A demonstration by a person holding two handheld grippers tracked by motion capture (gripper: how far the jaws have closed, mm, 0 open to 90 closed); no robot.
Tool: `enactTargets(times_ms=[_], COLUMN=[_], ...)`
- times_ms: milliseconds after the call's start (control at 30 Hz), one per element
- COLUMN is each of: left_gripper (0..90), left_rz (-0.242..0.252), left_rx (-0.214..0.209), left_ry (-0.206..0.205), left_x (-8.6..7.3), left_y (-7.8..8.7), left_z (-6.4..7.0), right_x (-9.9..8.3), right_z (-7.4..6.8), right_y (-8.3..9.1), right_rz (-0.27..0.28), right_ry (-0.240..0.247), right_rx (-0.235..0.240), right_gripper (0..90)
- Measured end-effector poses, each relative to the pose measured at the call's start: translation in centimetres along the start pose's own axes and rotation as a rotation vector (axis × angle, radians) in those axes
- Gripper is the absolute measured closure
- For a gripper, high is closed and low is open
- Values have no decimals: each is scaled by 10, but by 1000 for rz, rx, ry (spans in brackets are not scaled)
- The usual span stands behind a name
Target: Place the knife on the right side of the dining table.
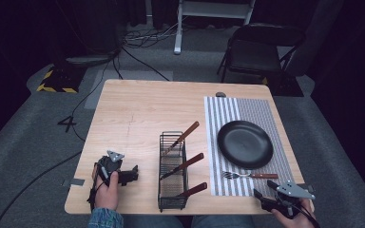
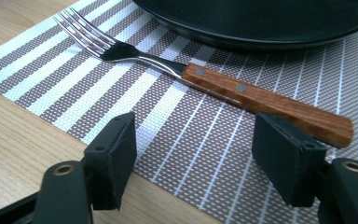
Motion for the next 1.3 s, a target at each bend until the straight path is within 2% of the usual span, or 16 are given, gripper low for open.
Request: enactTargets(times_ms=[200, 233, 467, 500, 533, 567, 700, 833, 933, 1000, 1033, 1067, 1167, 1300], left_gripper=[0, 0, 0, 0, 0, 0, 0, 0, 0, 0, 0, 0, 0, 0], left_rz=[0, 0, 1, 0, 0, 0, 0, 0, 0, 1, 1, 0, 1, -2], left_rx=[0, -1, -2, -2, -2, -3, -3, -3, -3, -3, -3, -3, -3, -1], left_ry=[-1, 0, -1, -3, -3, -3, -3, -4, -3, -1, -1, -3, -1, -9], left_x=[0, 0, 0, 0, 0, 0, 0, 0, 0, 0, 0, 0, 0, 1], left_y=[0, 0, 0, 0, 0, 0, 0, 0, 0, 0, 0, 0, 0, -1], left_z=[0, 0, 0, 0, 0, 0, 0, 0, 0, 0, 0, 0, 0, -1], right_x=[13, 20, 40, 53, 53, 67, 92, 116, 135, 148, 148, 163, 182, 203], right_z=[0, -2, -9, -13, -13, -17, -21, -24, -26, -28, -28, -31, -37, -41], right_y=[8, 12, 18, 20, 20, 22, 22, 16, 11, 8, 8, 4, 1, -6], right_rz=[7, 12, 19, 16, 16, 19, 31, 28, 32, 35, 35, 41, 46, 45], right_ry=[11, 14, 11, 25, 25, 47, 74, 63, 93, 90, 90, 104, 121, 98], right_rx=[16, 22, 62, 82, 82, 94, 114, 170, 181, 203, 203, 215, 229, 283], right_gripper=[326, 328, 336, 341, 341, 344, 346, 355, 366, 368, 368, 370, 376, 396])
Point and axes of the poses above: each handheld gripper's, and its own axes: y roughly backward along the jaws, x roughly out of its top, z roughly to its right, the point moved 2 cm from there along -y, roughly forward along the jaws, and after that the axes turned 15 degrees about -y, right-handed, at the moved point
